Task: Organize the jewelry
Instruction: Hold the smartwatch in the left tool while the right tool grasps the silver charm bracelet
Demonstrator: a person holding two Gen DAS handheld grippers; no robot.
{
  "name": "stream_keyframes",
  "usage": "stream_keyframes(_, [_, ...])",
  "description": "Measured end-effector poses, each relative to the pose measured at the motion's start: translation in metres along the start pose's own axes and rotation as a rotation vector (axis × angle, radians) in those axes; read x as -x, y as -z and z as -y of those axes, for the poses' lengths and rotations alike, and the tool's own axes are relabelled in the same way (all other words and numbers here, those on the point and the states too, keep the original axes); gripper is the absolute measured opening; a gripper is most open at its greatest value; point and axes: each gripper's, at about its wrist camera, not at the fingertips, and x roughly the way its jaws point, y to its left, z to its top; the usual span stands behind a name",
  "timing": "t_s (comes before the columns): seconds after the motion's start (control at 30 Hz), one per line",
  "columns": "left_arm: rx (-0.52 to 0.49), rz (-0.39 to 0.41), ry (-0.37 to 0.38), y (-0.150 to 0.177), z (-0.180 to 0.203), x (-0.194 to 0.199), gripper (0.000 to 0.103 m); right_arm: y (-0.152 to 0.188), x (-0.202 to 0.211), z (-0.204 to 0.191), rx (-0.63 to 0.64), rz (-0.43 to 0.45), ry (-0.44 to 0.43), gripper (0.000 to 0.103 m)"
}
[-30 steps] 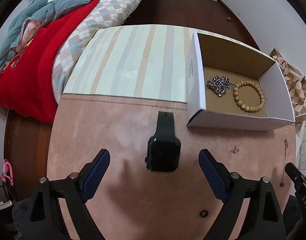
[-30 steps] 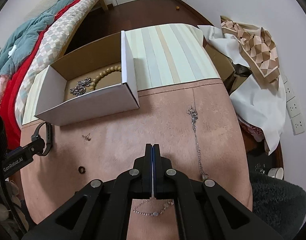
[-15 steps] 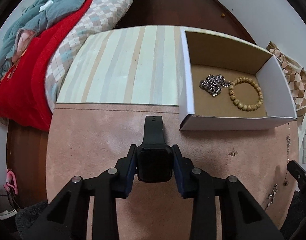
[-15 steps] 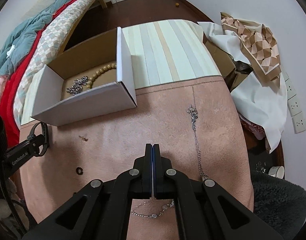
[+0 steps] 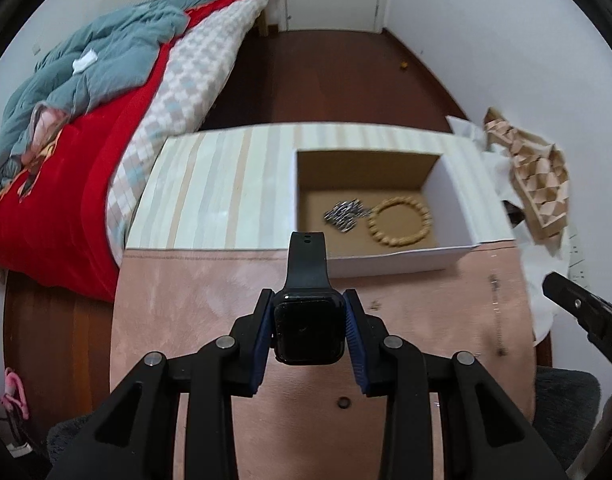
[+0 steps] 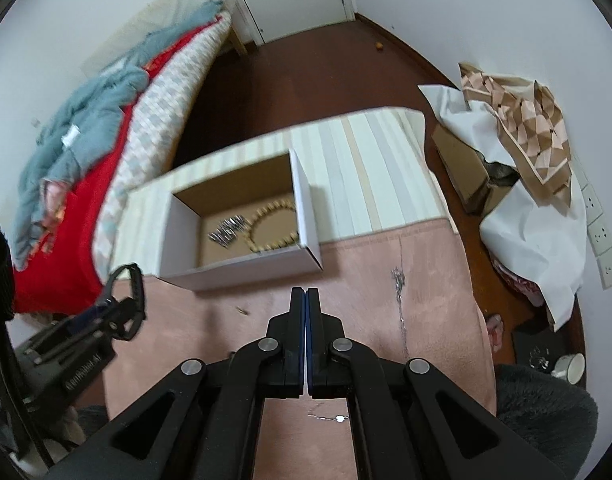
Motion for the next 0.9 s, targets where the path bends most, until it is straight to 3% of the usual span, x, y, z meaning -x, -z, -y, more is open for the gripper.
stream_keyframes(0.1, [-0.011, 0.009, 0.017, 0.002, 0.005, 0.006, 0.030, 0.000, 0.006, 0.007, 0.004, -0.022, -0.015, 0.000])
stream_keyframes(0.2, [-0.019, -0.018, 0.029, 0.013, 0.010, 0.000, 0.030, 0.014, -0.023, 0.034, -0.083, -0.168, -0.064, 0.001])
stream_keyframes(0.27, [-0.020, -0.047, 0.039, 0.023, 0.014, -0.008, 0.030, 0.032, -0.049, 0.050, -0.117, -0.270, -0.033, 0.004])
stream_keyframes(0.47, [-0.047, -0.143, 0.046, 0.055, 0.028, -0.036, 0.030, 0.068, -0.086, 0.061, -0.103, -0.319, 0.054, 0.014])
stream_keyframes(0.53, [-0.054, -0.165, 0.045, 0.062, 0.030, -0.042, 0.030, 0.072, -0.093, 0.054, -0.059, -0.321, 0.088, 0.029])
stream_keyframes(0.6, [-0.058, -0.172, 0.038, 0.067, 0.030, -0.044, 0.030, 0.078, -0.096, 0.045, -0.007, -0.312, 0.117, 0.035])
stream_keyframes(0.77, [-0.050, -0.176, 0.026, 0.069, 0.026, -0.047, 0.030, 0.081, -0.099, 0.022, 0.107, -0.302, 0.230, 0.033])
stream_keyframes(0.83, [-0.047, -0.174, 0.019, 0.070, 0.024, -0.046, 0.030, 0.085, -0.098, 0.014, 0.148, -0.280, 0.261, 0.018])
stream_keyframes(0.9, [-0.044, -0.174, 0.015, 0.069, 0.021, -0.047, 0.030, 0.087, -0.097, 0.012, 0.152, -0.268, 0.260, 0.017])
